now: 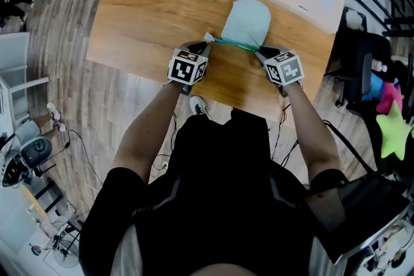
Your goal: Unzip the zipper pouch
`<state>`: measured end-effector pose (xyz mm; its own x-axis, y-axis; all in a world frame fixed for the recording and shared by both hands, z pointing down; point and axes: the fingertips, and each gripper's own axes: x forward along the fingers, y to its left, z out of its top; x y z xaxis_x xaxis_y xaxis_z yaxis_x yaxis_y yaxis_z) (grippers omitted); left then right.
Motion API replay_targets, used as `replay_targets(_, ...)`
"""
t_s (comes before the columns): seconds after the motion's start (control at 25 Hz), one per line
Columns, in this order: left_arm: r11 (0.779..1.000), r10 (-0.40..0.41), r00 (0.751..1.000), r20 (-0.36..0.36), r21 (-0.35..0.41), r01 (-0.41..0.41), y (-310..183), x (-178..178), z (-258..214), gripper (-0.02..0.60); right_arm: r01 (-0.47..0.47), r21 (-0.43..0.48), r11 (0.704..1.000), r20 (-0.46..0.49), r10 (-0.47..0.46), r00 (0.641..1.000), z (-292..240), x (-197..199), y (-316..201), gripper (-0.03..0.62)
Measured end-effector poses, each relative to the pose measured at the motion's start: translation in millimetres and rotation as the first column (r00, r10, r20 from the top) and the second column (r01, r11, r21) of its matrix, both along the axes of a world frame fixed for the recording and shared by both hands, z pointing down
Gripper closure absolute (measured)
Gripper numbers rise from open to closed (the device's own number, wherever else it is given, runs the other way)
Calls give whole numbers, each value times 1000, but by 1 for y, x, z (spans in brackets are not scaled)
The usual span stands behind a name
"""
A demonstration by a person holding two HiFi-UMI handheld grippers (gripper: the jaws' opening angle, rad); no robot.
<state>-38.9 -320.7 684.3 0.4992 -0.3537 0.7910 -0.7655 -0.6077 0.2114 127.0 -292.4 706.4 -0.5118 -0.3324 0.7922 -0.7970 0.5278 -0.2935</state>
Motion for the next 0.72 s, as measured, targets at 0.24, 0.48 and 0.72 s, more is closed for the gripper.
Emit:
replay_targets(0.24,995,-9,997,-78,94,16,8,-23,-43,546,-36,59,998,30,34,999,-30,-5,10,462)
replay_targets(0.48,974,16,982,-188,226,27,15,-45,-111,546,-173,163,971,63,165,984,-95,4,21,464)
replay_targets(0.72,927,69,953,-294,372,48,16,-74,-187,546,-271,319,908,118,245,962,-188,-5,40,464)
